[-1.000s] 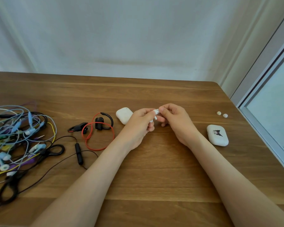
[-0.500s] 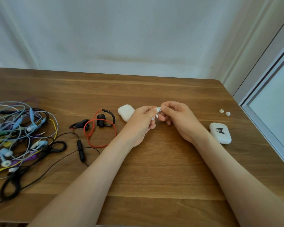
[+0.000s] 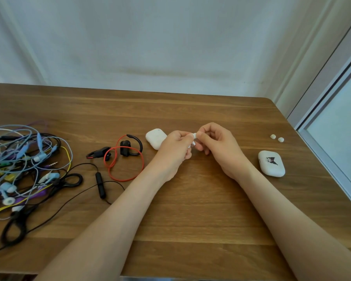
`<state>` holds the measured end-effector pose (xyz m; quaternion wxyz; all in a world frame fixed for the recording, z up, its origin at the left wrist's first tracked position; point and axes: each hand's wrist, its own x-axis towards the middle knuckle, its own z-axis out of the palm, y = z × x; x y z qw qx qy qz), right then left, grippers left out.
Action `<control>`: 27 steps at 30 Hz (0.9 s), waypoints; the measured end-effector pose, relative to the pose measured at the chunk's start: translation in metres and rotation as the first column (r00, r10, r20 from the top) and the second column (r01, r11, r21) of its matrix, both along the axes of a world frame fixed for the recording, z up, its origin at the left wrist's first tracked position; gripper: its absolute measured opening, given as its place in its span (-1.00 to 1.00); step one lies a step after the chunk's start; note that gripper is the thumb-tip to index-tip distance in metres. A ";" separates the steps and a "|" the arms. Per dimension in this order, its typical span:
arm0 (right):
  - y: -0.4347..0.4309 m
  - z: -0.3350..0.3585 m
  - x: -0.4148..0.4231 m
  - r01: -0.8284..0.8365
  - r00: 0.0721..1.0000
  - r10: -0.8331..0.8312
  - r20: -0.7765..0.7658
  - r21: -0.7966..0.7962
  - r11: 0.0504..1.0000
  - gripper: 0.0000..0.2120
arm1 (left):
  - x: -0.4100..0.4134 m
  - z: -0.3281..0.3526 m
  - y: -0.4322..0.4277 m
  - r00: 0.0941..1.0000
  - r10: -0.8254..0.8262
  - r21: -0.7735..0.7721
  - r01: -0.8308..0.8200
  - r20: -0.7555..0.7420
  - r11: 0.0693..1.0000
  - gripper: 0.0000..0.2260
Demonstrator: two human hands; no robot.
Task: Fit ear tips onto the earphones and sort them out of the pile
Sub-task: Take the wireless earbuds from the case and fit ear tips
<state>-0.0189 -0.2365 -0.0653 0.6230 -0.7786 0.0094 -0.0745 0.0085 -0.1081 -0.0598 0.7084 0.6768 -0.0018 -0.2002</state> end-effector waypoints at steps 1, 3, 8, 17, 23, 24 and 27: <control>0.001 -0.001 0.000 0.019 1.000 -0.019 0.015 -0.026 0.999 -0.93 | 0.000 -0.001 0.000 1.000 0.005 0.000 -0.005 0.011 1.000 -0.90; 0.004 -0.002 -0.001 0.069 0.996 -0.063 0.057 -0.112 0.991 -0.96 | -0.001 -0.002 -0.001 0.999 0.011 0.012 -0.012 0.049 1.000 -0.90; 0.007 -0.001 -0.003 0.119 0.988 -0.094 0.125 -0.213 0.970 -0.96 | -0.003 -0.003 0.000 0.996 -0.005 0.033 0.002 0.089 0.999 -0.84; 0.007 0.000 -0.002 0.128 0.990 -0.117 0.074 -0.163 0.978 -0.97 | -0.005 -0.003 0.001 0.997 0.014 -0.018 -0.012 0.078 1.000 -0.86; 0.005 0.002 0.000 0.111 0.994 -0.111 0.002 0.010 0.994 -0.89 | -0.005 -0.002 0.001 0.998 0.020 -0.045 -0.017 0.063 0.999 -0.88; 0.004 0.002 0.000 0.101 0.995 -0.101 -0.002 0.019 0.995 -0.89 | -0.004 -0.002 0.001 0.998 0.020 -0.046 -0.017 0.060 0.999 -0.87; 0.002 0.003 0.001 0.083 0.996 -0.083 -0.014 0.025 0.996 -0.87 | -0.004 -0.002 0.001 0.998 0.022 -0.054 -0.019 0.057 0.998 -0.86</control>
